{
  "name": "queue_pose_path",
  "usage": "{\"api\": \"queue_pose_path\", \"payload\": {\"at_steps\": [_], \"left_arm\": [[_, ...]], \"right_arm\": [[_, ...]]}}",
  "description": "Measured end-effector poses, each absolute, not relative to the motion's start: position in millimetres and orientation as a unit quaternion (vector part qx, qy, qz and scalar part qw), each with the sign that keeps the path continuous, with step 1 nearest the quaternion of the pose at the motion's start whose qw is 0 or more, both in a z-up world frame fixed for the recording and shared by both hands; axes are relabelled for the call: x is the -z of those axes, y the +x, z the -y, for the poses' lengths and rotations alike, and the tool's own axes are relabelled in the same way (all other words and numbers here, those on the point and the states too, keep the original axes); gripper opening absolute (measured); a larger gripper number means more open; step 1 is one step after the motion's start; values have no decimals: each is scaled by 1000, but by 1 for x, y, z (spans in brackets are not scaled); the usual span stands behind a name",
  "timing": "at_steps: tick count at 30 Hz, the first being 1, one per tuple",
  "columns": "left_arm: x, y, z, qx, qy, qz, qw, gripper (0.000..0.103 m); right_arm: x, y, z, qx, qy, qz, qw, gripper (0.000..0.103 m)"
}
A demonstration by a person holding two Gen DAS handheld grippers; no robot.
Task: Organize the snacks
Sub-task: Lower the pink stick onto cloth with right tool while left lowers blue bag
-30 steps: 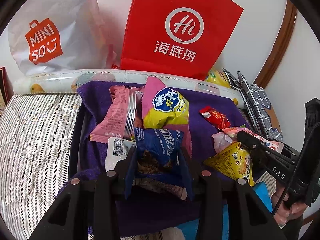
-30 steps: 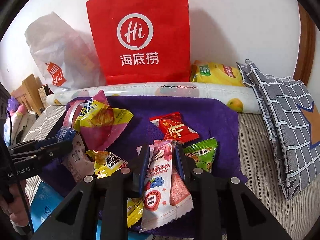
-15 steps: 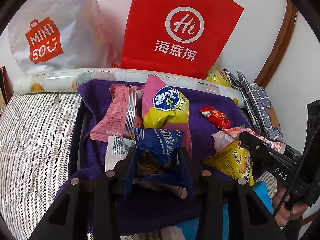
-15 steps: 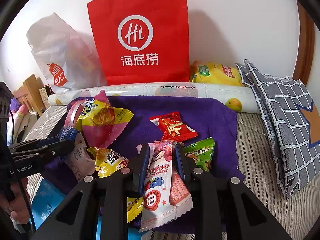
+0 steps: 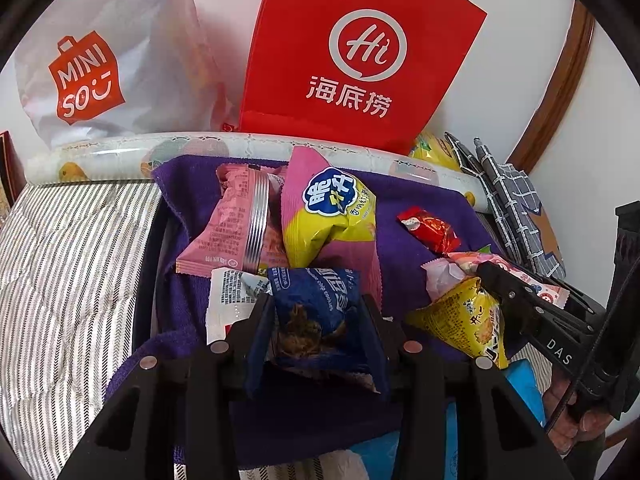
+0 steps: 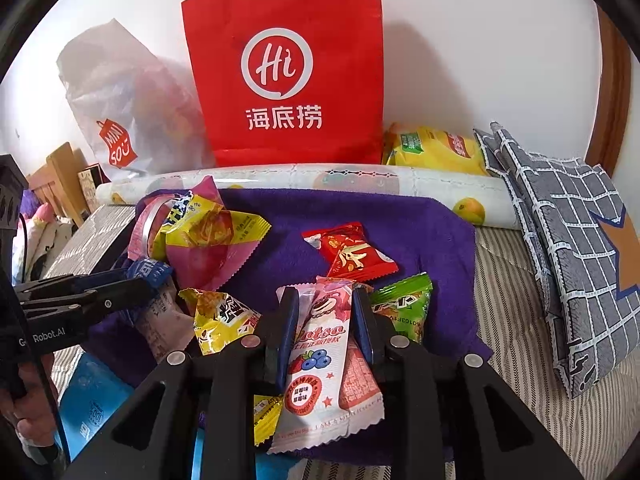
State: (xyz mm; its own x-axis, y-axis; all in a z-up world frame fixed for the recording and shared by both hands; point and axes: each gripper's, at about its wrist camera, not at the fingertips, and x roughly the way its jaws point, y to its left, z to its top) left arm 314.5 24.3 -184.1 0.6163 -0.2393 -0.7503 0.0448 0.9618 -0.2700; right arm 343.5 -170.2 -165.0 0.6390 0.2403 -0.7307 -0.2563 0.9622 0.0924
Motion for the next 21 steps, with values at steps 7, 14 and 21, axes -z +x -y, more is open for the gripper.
{"api": "queue_pose_path", "payload": {"at_steps": [7, 14, 21], "left_arm": [[185, 314, -22, 89, -113, -434, 890, 48], [179, 310, -17, 90, -101, -424, 895, 70], [175, 310, -21, 107, -123, -426, 890, 80]], "right_arm": [[165, 342, 169, -134, -12, -397, 908, 34], [162, 340, 175, -128, -6, -389, 912, 35], [155, 337, 180, -125, 3, -374, 919, 42]]}}
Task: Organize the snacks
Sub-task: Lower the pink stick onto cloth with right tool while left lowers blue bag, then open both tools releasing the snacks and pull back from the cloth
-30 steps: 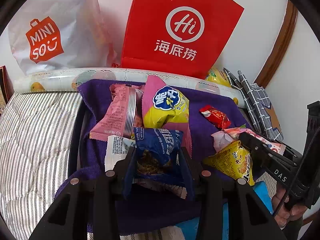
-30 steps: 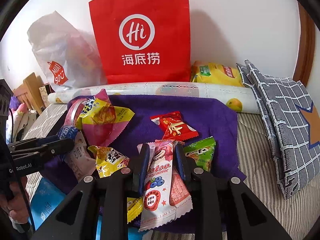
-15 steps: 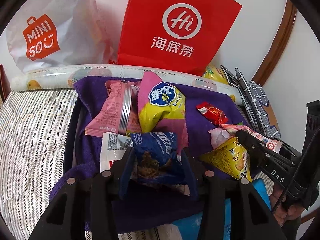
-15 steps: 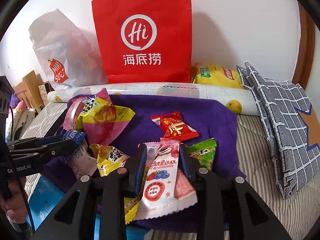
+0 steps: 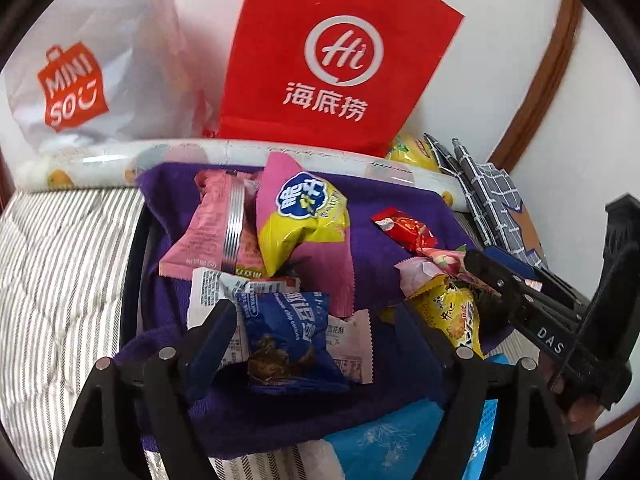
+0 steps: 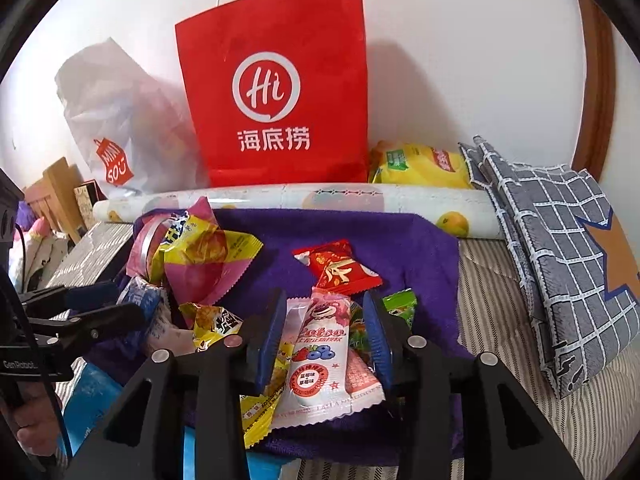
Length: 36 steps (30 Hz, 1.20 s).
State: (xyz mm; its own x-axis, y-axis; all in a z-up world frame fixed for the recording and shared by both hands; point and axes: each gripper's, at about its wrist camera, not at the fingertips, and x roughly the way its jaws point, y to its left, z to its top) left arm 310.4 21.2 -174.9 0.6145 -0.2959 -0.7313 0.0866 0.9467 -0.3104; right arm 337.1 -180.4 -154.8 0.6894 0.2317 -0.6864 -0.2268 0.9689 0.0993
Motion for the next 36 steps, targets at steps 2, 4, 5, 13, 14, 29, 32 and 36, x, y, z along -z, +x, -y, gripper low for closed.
{"api": "queue_pose_path", "payload": {"at_steps": [2, 4, 5, 13, 14, 29, 32, 36], "left_arm": [[174, 310, -23, 102, -123, -426, 890, 82], [173, 309, -23, 95, -119, -428, 891, 83], [172, 308, -22, 94, -118, -427, 892, 84], [162, 300, -15, 90, -106, -421, 896, 92], [162, 300, -14, 94, -106, -419, 897, 92], [157, 302, -21, 81, -106, -407, 904, 92], [153, 303, -24, 76, -98, -410, 904, 91], [138, 296, -27, 57, -79, -395, 913, 91]], "right_arm": [[154, 336, 181, -123, 3, -370, 921, 45], [152, 335, 181, -120, 1, -367, 922, 48], [152, 335, 181, -119, 0, -366, 923, 50], [154, 334, 177, -120, -13, -370, 921, 57], [155, 334, 176, -120, -14, -372, 921, 58], [147, 333, 181, -107, -25, -371, 922, 71], [142, 333, 182, -110, -24, -375, 920, 72], [122, 333, 187, -91, -1, -392, 915, 72]]}}
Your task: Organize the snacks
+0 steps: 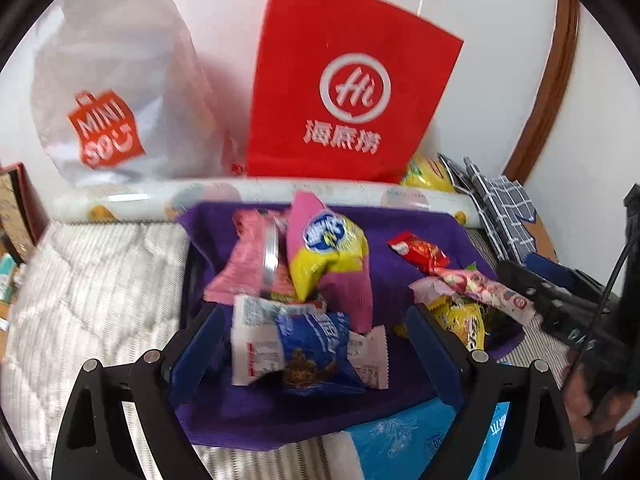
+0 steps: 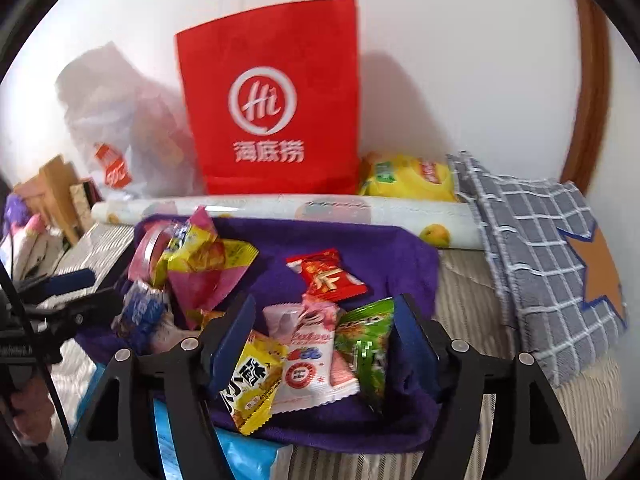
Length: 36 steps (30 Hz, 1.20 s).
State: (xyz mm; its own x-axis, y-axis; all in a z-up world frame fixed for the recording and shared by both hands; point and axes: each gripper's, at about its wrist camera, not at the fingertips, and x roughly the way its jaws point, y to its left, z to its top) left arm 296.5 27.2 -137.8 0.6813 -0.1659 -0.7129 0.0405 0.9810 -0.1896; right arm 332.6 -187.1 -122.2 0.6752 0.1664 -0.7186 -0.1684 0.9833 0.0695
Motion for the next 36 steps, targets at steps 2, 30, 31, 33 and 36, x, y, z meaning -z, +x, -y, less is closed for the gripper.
{"api": "queue_pose_path", "payload": {"at_steps": [2, 30, 31, 33, 36], "left_arm": [[126, 291, -28, 44, -70, -391, 917, 91], [2, 65, 4, -13, -9, -313, 949, 102], [1, 62, 3, -12, -14, -314, 949, 102], [0, 57, 1, -4, -24, -315, 949, 102], [-1, 52, 5, 0, -23, -315, 949, 102]], "right_arm": [[110, 327, 189, -72, -2, -401, 913, 73], [-17, 77, 216, 1, 24, -339, 941, 103], [-18, 73, 218, 2, 29, -337, 941, 103], [-19, 66, 221, 2, 31, -337, 941, 103], [-21, 58, 221, 7, 19, -331, 943, 103]]}}
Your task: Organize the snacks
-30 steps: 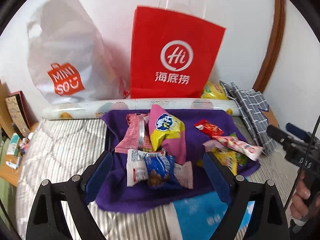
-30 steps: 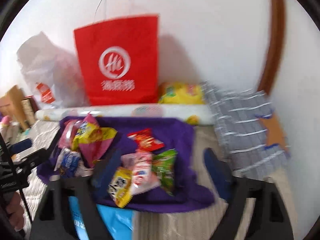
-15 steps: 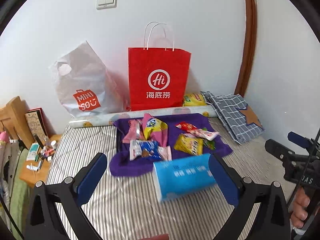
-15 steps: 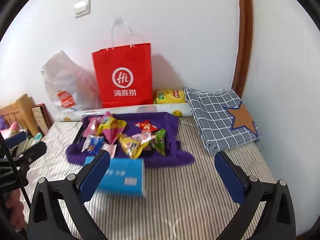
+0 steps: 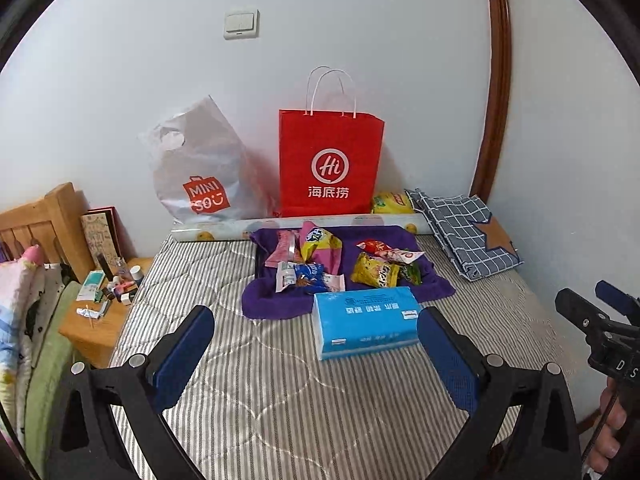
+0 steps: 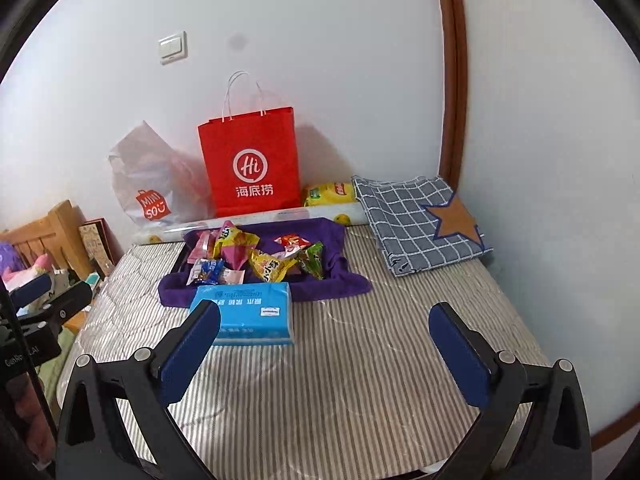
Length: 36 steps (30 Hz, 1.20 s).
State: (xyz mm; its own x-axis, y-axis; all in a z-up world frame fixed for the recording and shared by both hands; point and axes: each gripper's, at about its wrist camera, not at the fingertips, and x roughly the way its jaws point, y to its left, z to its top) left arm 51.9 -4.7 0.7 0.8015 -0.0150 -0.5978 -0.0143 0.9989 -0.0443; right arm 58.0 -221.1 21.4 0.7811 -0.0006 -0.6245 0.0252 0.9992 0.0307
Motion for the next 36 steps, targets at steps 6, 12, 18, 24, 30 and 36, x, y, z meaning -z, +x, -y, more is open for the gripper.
{"api": "queue_pose_path", "payload": {"at_steps": [6, 12, 18, 24, 30, 36], "left_arm": [[0, 51, 10, 4, -24, -317, 948, 102], [-1, 49, 12, 7, -24, -318, 948, 102], [0, 49, 12, 10, -26, -321, 947, 102], [0, 48, 13, 11, -26, -321, 947, 102], [-1, 47, 12, 9, -25, -321, 947, 102], [-4, 47, 10, 8, -25, -318, 948, 102]], "right_arm": [[-27, 50, 228, 15, 25, -322, 946, 103], [-28, 47, 231, 19, 27, -321, 947, 103], [-28, 45, 228, 19, 23, -320, 947, 103], [-30, 44, 226, 18, 22, -317, 948, 103], [-29, 43, 224, 16, 19, -319, 948, 103], [-30, 42, 220, 13, 17, -318, 948, 103]]}}
